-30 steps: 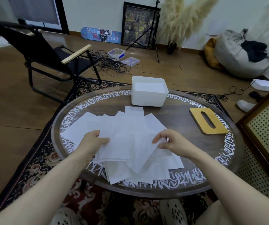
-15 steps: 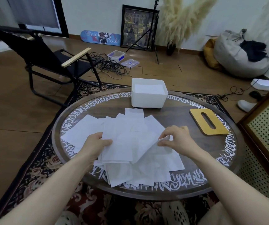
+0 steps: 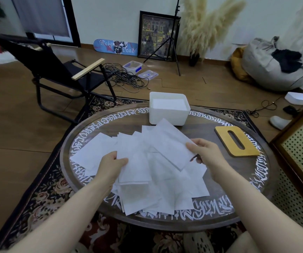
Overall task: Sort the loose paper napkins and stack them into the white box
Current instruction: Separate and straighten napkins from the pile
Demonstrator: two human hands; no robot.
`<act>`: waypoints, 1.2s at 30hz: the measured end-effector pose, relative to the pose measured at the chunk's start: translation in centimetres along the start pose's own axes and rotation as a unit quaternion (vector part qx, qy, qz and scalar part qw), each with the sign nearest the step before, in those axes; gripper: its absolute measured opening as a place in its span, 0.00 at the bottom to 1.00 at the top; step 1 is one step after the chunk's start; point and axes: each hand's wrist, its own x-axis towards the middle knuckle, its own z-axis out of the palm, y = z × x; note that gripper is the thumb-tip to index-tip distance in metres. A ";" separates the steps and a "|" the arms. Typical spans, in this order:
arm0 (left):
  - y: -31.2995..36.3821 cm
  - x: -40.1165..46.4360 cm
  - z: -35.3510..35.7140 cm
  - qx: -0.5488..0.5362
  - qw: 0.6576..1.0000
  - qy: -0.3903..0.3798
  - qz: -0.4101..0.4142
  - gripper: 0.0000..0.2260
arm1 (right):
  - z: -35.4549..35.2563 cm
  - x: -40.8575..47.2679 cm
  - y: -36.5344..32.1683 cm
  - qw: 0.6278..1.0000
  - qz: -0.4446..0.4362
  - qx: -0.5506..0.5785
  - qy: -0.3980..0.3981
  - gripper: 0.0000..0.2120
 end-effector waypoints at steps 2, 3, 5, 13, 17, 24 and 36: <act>-0.1 -0.1 0.6 0.000 1.000 -0.004 0.001 0.04 | 0.6 0.1 -0.1 0.996 0.049 0.069 -0.016 0.04; -0.2 -0.1 1.0 -0.002 1.000 -0.007 0.001 0.04 | 1.0 0.1 -0.1 0.992 0.068 0.100 -0.027 0.04; -0.3 -0.3 1.7 -0.014 1.000 -0.020 -0.001 0.04 | 2.2 0.0 0.0 0.982 0.100 0.151 -0.049 0.04; 0.2 -0.5 2.8 -0.085 0.995 -0.050 0.009 0.03 | 4.8 -1.2 1.2 0.985 0.125 0.032 -0.119 0.04; 0.0 -0.3 2.4 -0.104 0.993 -0.061 0.001 0.04 | 4.5 -1.3 1.1 0.990 0.095 -0.026 -0.103 0.07; -0.2 -0.1 2.2 -0.106 0.991 -0.077 -0.019 0.09 | 4.2 -1.2 1.3 0.989 0.092 -0.038 -0.113 0.03; -0.1 -0.3 1.6 -0.019 0.988 -0.145 0.053 0.16 | 3.6 -1.1 1.3 0.985 0.040 -0.118 -0.120 0.18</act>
